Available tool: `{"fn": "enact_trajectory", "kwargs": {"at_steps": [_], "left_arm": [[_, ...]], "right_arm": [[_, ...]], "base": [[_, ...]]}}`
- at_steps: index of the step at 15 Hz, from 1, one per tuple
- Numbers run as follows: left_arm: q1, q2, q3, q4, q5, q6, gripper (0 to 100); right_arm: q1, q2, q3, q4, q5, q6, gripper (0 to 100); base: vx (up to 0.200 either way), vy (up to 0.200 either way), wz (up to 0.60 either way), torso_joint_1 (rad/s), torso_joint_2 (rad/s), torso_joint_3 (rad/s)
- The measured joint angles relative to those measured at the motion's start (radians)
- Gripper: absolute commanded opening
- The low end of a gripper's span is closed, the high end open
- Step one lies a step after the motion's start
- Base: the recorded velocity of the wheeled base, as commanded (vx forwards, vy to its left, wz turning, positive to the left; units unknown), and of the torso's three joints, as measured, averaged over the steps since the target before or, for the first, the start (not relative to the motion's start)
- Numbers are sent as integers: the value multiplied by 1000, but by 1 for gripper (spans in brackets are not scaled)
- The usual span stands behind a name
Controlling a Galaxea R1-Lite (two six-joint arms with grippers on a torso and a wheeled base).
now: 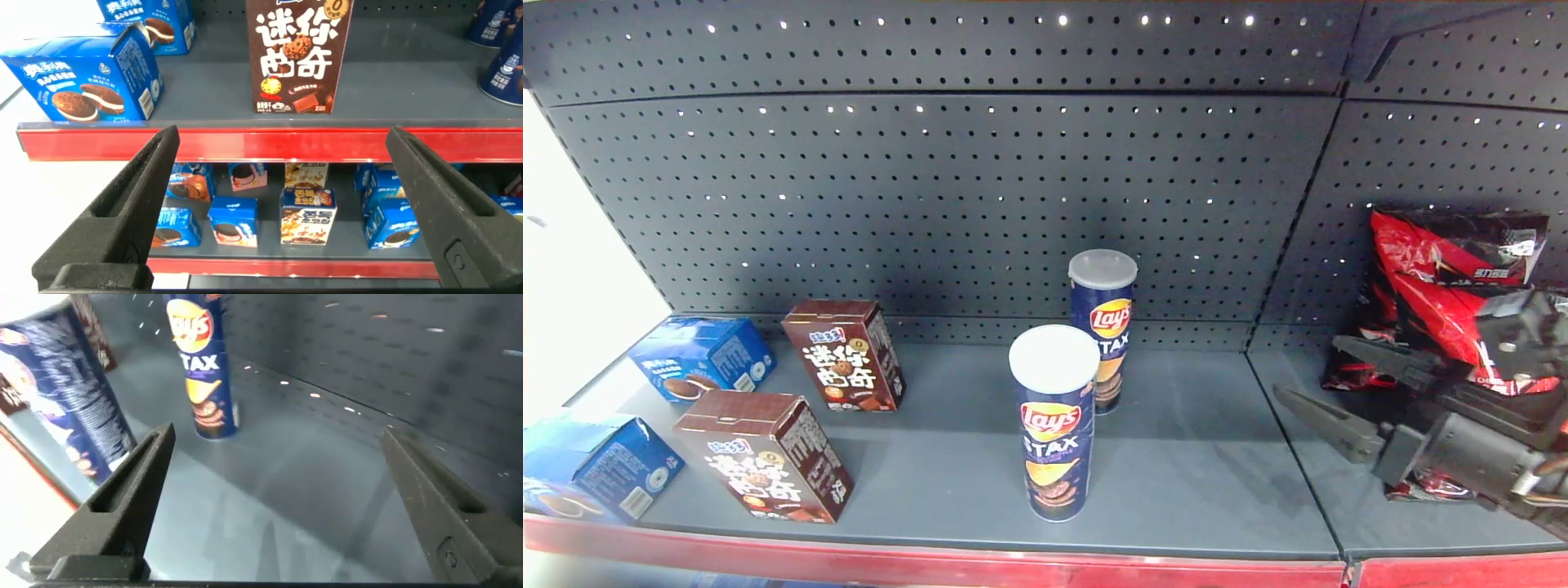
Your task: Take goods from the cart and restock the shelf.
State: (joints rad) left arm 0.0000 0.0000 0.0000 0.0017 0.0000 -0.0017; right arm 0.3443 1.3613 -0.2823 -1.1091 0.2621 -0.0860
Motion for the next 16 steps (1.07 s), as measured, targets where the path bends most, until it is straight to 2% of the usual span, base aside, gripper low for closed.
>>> {"fn": "enact_trajectory", "kwargs": {"at_steps": [2,7,10,12,13,16], "left_arm": [[0,0,0,0,0,0,100],[0,0,0,0,0,0,100],[0,0,0,0,0,0,100],[0,0,0,0,0,0,100],[0,0,0,0,0,0,100],[0,0,0,0,0,0,100]], "right_arm": [[-55,-180,65,101,1,33,100],[-247,-707,128,534,18,91,100],[-354,-979,226,678,77,104,100],[-384,-1120,265,798,85,103,100],[-391,-1170,274,867,61,96,100],[-398,-1248,280,945,-159,85,100]], "base": [[0,0,0,0,0,0],[0,0,0,0,0,0],[0,0,0,0,0,0],[0,0,0,0,0,0],[0,0,0,0,0,0],[0,0,0,0,0,0]]}}
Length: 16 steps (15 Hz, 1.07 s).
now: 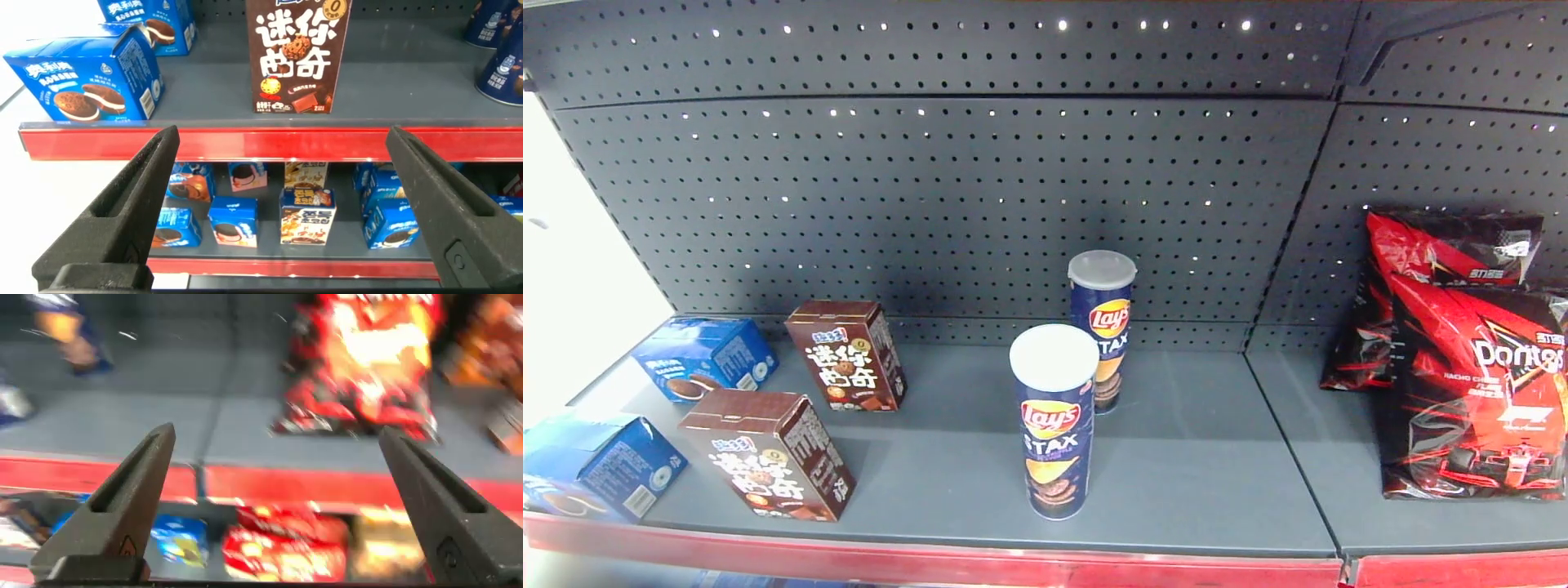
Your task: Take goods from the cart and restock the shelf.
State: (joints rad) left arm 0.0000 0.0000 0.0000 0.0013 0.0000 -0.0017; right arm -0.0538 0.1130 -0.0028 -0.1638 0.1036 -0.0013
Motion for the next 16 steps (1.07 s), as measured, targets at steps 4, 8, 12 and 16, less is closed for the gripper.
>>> {"fn": "enact_trajectory", "kwargs": {"at_steps": [4,8,12,16], "left_arm": [[0,0,0,0,0,0,100],[0,0,0,0,0,0,100],[0,0,0,0,0,0,100],[0,0,0,0,0,-1,100]], "right_arm": [[36,-64,2,137,-148,2,100],[54,-107,3,169,-127,1,100],[55,-113,3,169,-127,1,100],[56,-114,3,168,-127,1,100]], "base": [[0,0,0,0,0,0],[0,0,0,0,0,0],[0,0,0,0,0,0],[0,0,0,0,0,0]]}}
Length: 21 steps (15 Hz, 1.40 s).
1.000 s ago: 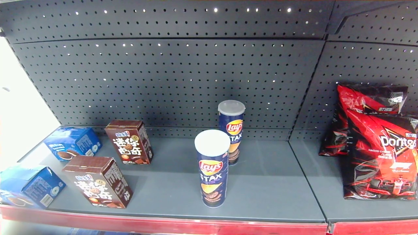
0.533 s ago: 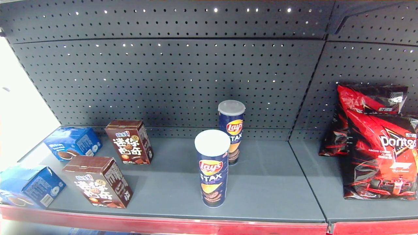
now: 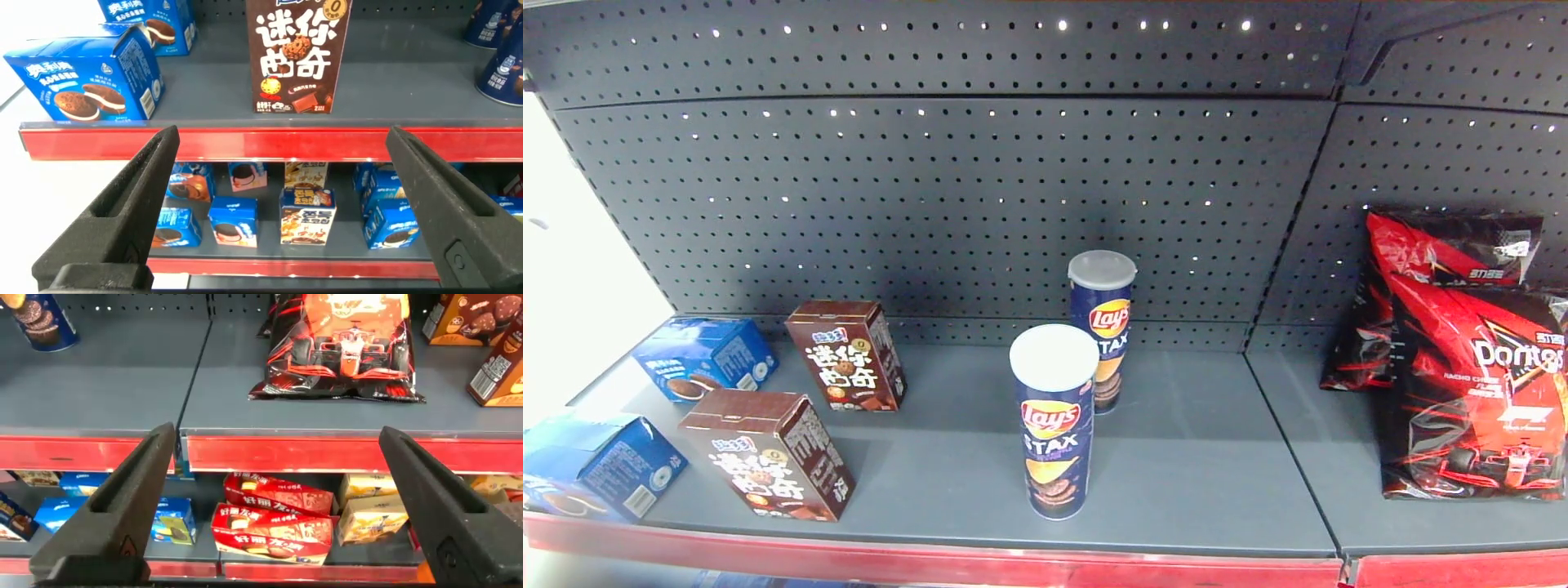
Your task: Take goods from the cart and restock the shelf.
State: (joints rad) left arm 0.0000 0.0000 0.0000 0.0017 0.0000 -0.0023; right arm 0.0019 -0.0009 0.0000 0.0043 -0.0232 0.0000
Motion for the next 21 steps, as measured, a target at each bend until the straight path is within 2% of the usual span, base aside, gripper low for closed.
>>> {"fn": "enact_trajectory", "kwargs": {"at_steps": [2,3,6,7,15,16,19,20,21], "left_arm": [[0,0,0,0,0,2,100],[0,0,0,1,-8,19,100],[-1,3,-1,0,-63,88,100],[-1,4,-2,0,-97,116,100],[-1,9,-21,-3,-104,131,100],[-1,24,-65,6,-131,131,100],[2,112,-176,44,-273,136,100],[3,156,-201,44,-338,166,100],[4,203,-219,44,-400,221,100]], "right_arm": [[0,0,0,0,0,0,100],[0,0,0,0,0,0,100],[-1,0,0,0,0,0,100],[-1,0,0,0,0,0,100],[0,0,0,0,0,0,100],[0,0,0,0,0,0,100],[-1,0,0,0,0,0,100],[-1,0,0,0,0,0,100],[-1,0,0,0,0,0,100]], "base": [[0,0,0,0,0,0],[0,0,0,0,0,0],[0,0,0,0,0,0],[0,0,0,0,0,0],[0,0,0,0,0,0],[0,0,0,0,0,0],[0,0,0,0,0,0],[0,0,0,0,0,0],[0,0,0,0,0,0]]}}
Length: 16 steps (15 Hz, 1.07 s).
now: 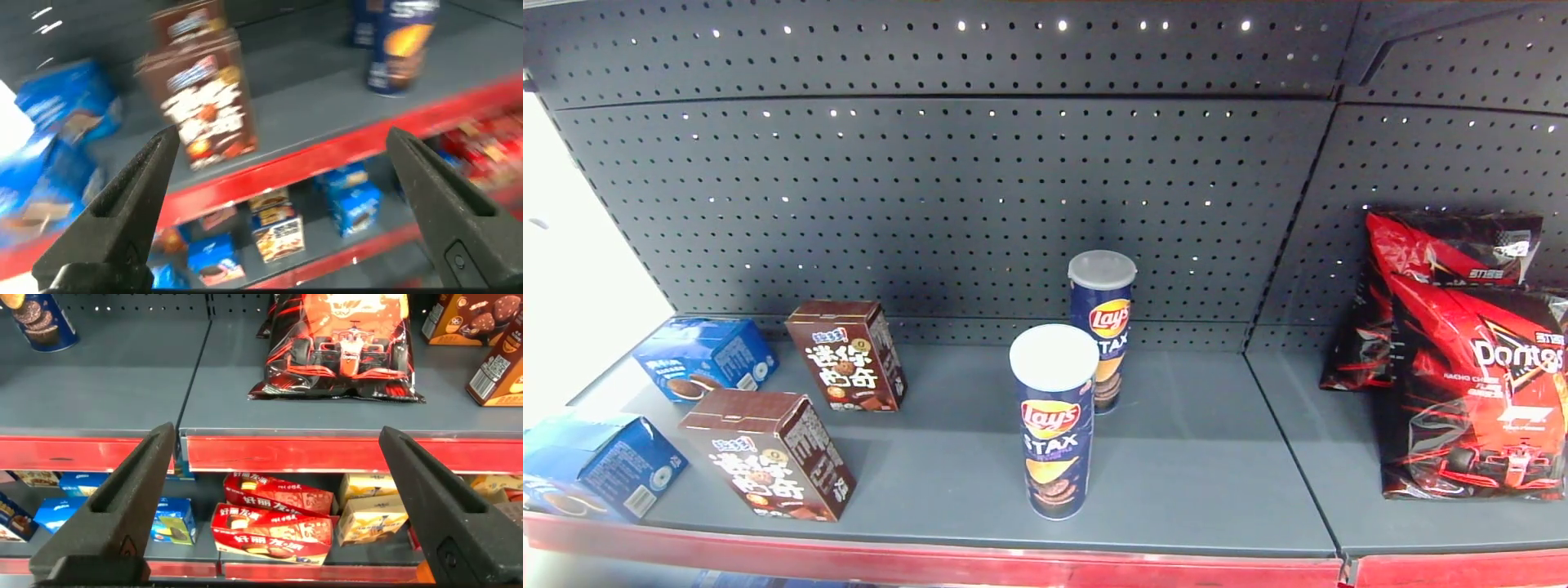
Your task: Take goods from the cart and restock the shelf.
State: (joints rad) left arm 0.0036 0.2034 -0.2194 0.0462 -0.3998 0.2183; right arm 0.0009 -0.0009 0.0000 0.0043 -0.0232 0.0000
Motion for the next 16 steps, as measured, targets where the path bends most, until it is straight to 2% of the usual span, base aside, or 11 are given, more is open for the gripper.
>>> {"fn": "enact_trajectory", "kwargs": {"at_steps": [1,2,3,5,7,9,10,11,13,16], "left_arm": [[0,51,-17,0,-55,86,100],[0,104,-42,3,-87,155,100],[1,152,-74,4,-94,178,100],[2,245,-139,5,-79,192,100],[-16,322,-174,4,-66,190,100],[-52,379,-191,2,-65,165,100],[-67,395,-199,4,-65,100,100],[-91,404,-205,8,-67,50,100],[-151,414,-208,12,-79,40,100],[-261,444,-206,10,-85,47,100]], "right_arm": [[0,0,0,0,0,0,100],[0,0,0,0,0,0,100],[0,0,0,0,0,0,100],[0,0,0,0,0,0,100],[0,0,0,0,0,0,100],[1,0,0,0,0,0,100],[1,0,0,0,0,0,100],[1,0,0,0,0,0,100],[0,0,0,0,0,0,100],[0,0,0,0,0,0,100]], "base": [[0,0,0,0,0,0],[0,0,0,0,0,0],[0,0,0,0,0,0],[0,0,0,0,0,0],[0,0,0,0,0,0],[0,0,0,0,0,0],[0,0,0,0,0,0],[0,0,0,0,0,0],[0,0,0,0,0,0],[0,0,0,0,0,0]]}}
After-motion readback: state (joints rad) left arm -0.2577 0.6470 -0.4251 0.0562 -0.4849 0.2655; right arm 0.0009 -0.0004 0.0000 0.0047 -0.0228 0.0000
